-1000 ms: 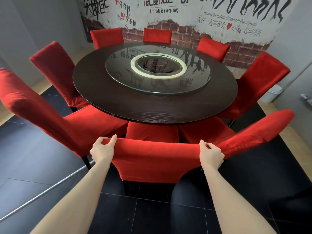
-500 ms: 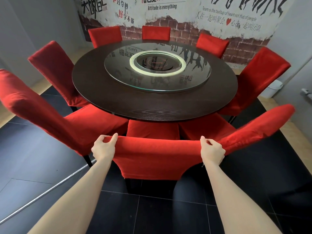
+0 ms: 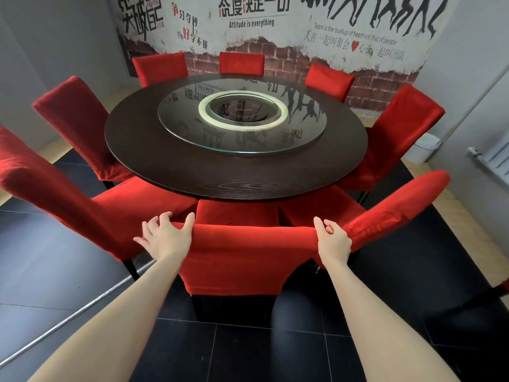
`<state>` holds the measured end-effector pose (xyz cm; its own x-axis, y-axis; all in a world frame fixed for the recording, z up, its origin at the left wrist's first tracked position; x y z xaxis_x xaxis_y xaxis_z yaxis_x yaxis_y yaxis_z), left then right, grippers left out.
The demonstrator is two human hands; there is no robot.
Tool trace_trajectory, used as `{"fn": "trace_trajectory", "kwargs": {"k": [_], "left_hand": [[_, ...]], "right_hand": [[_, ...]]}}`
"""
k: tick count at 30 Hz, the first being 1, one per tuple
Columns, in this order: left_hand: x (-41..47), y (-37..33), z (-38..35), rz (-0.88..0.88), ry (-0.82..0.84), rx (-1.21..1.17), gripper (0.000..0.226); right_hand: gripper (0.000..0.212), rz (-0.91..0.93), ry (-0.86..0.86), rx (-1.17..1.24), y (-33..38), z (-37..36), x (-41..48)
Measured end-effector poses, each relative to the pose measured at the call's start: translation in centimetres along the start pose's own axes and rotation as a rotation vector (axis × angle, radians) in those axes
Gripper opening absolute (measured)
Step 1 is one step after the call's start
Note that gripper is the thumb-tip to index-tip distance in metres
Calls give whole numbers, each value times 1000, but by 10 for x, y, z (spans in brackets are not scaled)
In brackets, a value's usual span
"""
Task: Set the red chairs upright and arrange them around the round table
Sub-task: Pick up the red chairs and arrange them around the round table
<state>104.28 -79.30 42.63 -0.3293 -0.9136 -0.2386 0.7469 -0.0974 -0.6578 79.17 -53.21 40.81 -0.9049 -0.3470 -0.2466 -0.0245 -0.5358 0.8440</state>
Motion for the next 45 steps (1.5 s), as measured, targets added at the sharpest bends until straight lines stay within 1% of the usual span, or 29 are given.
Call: {"fn": "trace_trajectory", "kwargs": {"k": [4,8,11,17,23,26,32,35,41,45], "left_hand": [[-25,-44,-27,-144,43,-16,63],[-55,-103,-71,-282,125,-105,60],[-74,-146,-103,-359,200,-190,60],[-95,-232,-175,-487,330,-288,60],[-104,-321,-261,-595,490,-378,62],[-101,-374,-305,-611,542,-421,62],[-82,-465,-371,-609,575,-454,63],[-73,-492,-395,-594,566,-458,62],[-53,-524,-433,-532,500,-448,61],[-41,-541,-458,-449,391,-483,60]], "right_hand": [[52,54,-14,31,-1,35,1],[51,79,-62,71,-5,82,2],[52,84,-111,105,-10,121,5],[55,88,-205,112,-24,199,28],[54,112,-293,126,-37,270,83],[54,128,-286,110,-37,308,129],[54,143,-269,83,-25,369,226],[55,147,-236,86,-24,385,264],[56,163,-148,83,-29,407,342],[55,219,-40,53,-31,420,400]]}}
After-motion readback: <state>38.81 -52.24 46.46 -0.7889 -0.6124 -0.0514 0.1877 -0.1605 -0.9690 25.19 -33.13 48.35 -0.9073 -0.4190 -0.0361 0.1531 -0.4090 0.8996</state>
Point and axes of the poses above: each hand's wrist, its own x-axis towards the middle knuckle, its own z-axis out of the back of the hand, y = z × x, the point moved 4 cm from there along x, towards the middle knuckle, and after that the axes turned 15 degrees about y, right-handed, at the moved point
